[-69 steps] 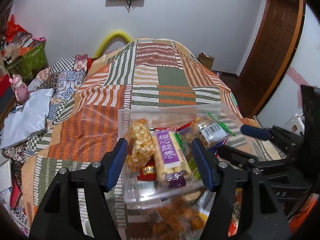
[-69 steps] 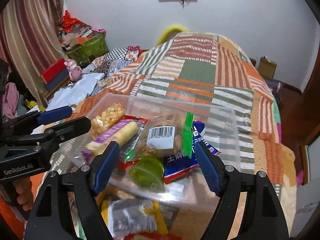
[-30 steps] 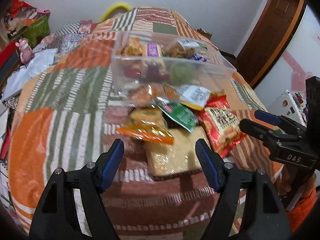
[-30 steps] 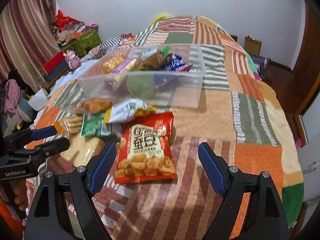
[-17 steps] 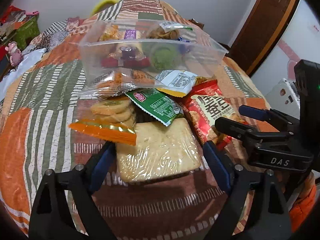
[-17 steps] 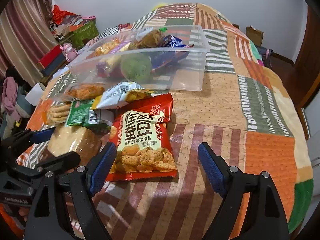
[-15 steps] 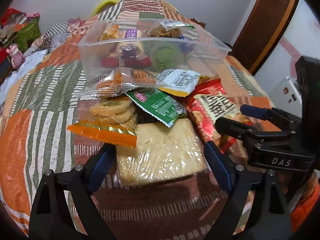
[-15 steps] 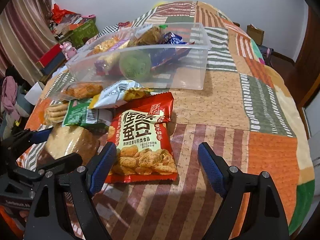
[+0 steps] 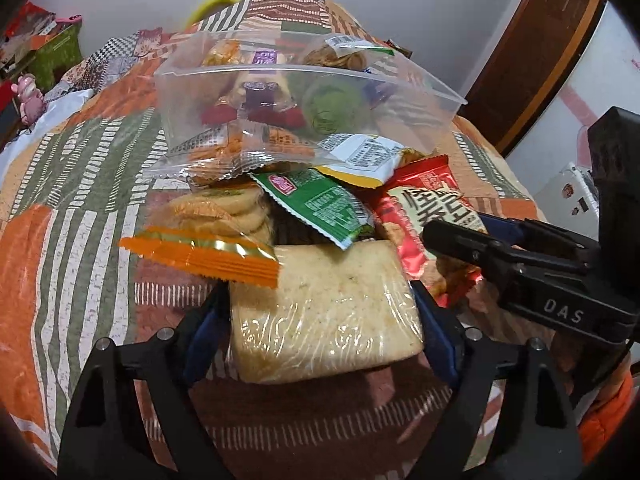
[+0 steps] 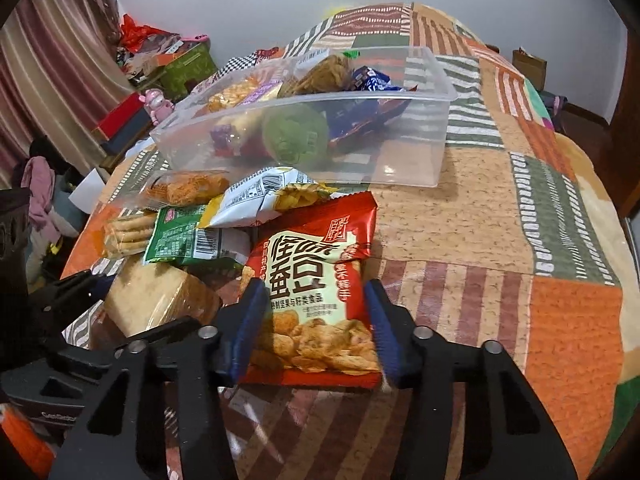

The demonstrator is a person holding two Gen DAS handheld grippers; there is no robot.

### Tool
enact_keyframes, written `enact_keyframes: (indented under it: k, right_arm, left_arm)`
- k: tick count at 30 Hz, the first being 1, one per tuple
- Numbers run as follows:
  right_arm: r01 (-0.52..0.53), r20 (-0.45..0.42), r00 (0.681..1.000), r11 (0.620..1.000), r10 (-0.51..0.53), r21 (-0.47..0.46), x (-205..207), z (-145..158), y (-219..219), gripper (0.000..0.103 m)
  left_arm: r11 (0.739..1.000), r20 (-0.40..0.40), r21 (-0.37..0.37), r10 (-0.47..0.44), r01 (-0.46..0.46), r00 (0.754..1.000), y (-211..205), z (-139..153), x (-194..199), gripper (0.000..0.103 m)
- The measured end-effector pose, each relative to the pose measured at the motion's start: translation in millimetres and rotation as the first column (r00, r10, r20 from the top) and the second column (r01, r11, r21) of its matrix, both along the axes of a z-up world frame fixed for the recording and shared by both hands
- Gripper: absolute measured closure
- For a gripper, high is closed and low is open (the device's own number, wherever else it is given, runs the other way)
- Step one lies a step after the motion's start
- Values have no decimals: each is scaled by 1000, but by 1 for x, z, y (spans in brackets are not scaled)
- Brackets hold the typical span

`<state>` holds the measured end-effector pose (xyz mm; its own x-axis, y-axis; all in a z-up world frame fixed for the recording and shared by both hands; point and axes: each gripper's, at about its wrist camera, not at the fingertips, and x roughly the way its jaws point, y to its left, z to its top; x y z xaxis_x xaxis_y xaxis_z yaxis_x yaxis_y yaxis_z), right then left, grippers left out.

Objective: Organize snacks
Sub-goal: 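Grasp the red peanut bag with the right tool while the left grasps the bread slice pack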

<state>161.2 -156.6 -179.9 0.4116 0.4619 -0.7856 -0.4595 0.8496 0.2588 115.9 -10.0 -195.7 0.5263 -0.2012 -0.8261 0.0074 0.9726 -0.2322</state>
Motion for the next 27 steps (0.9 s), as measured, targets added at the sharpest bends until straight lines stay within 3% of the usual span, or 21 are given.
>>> enact_keyframes:
  k: [9,19,23,27]
  right_arm:
    - [6,40,999,999,-8,37,-11,16,-12,78]
    - [45,72,996,999,-46,23,-23,26,-30,80]
    - [52,46,998,999,-51,-14,-22,19,-30,75]
    - [42,9,999,999,-41,-33,-19,7,-22,55]
  left_arm:
    - [1000,53,-4,-3,3,999,-9,24,-17,19]
    - [1000,127,-4,-5,6,992,-17,55,-31,19]
    - [1000,143,-5,-1,2,990,-17,62,-31,19]
    - [1000,148,-2,4,-3,989,-15,64,-27,19]
